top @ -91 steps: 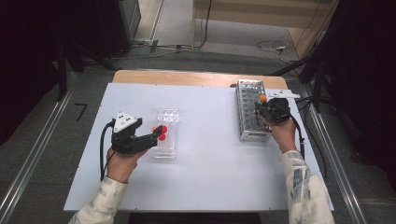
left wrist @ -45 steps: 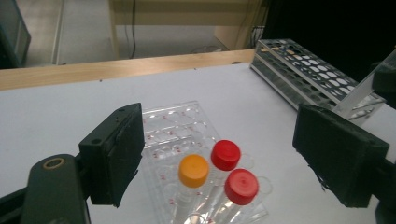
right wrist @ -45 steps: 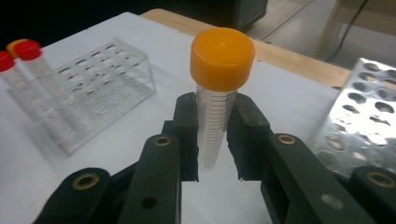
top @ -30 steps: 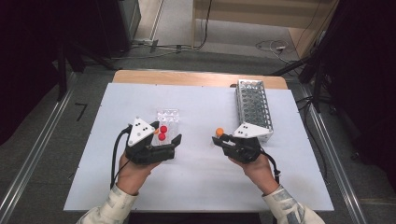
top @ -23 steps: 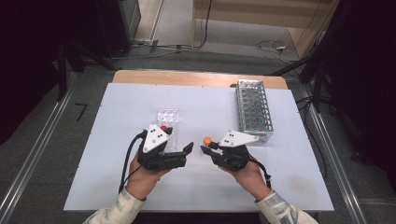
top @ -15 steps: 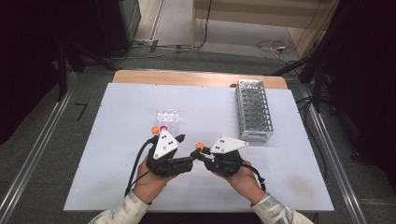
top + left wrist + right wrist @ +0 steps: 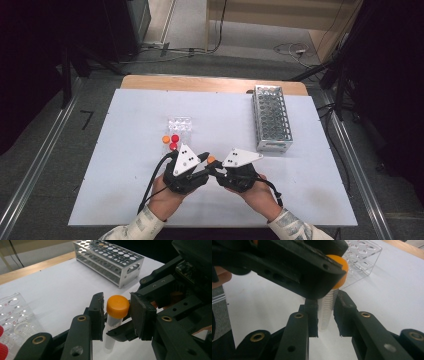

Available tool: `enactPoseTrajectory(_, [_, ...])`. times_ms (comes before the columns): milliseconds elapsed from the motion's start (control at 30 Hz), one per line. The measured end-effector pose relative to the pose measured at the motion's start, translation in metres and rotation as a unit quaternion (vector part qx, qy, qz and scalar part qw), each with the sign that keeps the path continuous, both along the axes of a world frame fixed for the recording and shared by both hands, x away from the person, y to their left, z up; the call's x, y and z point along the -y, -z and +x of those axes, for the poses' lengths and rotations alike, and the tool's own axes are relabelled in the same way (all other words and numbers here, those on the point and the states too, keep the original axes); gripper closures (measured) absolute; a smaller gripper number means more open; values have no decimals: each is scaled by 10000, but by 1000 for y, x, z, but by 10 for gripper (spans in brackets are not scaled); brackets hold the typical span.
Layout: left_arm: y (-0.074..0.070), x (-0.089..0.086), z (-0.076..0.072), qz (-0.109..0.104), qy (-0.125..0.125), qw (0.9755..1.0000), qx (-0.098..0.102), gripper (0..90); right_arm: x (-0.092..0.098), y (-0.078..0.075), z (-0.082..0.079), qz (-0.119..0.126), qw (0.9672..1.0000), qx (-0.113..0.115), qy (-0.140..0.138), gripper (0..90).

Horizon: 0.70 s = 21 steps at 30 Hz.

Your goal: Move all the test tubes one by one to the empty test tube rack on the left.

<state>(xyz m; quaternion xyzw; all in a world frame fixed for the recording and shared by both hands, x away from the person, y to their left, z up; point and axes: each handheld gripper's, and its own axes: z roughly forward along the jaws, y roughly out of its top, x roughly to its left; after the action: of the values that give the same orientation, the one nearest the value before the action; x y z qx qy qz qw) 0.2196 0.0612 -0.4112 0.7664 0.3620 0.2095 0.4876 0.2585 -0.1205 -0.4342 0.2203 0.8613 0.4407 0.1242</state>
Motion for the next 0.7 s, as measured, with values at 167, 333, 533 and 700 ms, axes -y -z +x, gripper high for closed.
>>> enactPoseTrajectory(167, [1,0,0,22,-5,10000,3,694,-1,-1,-2,-2,10000,17,-32,715])
enactPoseTrajectory(333, [-1,-3,0,-3,-7,10000,-23,704,-1,-1,-2,3,10000,10,-42,660])
enactPoseTrajectory(533, [-10,-18,-2,-123,-119,9998,-73,704,1,-1,-2,-90,9999,-34,-51,335])
enactPoseTrajectory(700, [-16,-30,-4,-146,-237,9995,-111,704,10,5,3,-188,9997,-117,110,268])
